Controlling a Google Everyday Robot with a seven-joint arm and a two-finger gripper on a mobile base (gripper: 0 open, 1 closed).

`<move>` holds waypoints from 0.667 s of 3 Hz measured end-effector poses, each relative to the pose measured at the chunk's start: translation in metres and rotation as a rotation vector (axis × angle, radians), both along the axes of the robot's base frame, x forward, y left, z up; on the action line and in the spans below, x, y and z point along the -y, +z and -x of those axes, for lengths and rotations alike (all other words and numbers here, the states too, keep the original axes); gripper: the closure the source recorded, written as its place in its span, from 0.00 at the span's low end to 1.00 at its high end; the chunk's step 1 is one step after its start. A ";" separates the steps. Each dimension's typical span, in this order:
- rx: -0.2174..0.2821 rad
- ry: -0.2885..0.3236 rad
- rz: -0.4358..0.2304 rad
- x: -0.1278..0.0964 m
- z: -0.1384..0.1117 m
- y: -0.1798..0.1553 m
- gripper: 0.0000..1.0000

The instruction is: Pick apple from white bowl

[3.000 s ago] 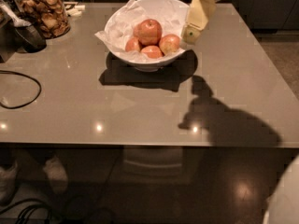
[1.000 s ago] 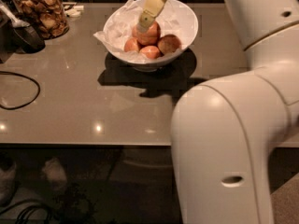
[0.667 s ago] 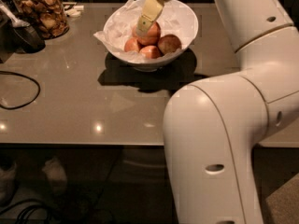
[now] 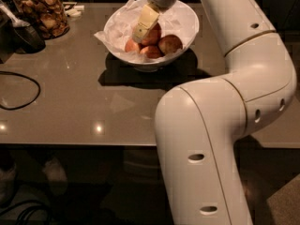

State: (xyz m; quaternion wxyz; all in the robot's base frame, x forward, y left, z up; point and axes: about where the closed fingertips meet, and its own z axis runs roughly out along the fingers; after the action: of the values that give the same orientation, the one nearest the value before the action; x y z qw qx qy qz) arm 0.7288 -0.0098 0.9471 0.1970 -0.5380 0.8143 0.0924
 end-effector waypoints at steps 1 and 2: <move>-0.023 -0.012 -0.004 -0.002 -0.004 -0.011 0.00; -0.040 -0.017 -0.006 -0.004 -0.007 -0.020 0.00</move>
Offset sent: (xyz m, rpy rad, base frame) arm -0.0068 -0.0219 -0.0137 -0.0763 0.2039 0.0127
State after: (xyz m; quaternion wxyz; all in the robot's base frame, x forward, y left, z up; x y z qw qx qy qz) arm 0.7356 -0.0056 0.9275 0.1831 -0.5285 0.8224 0.1038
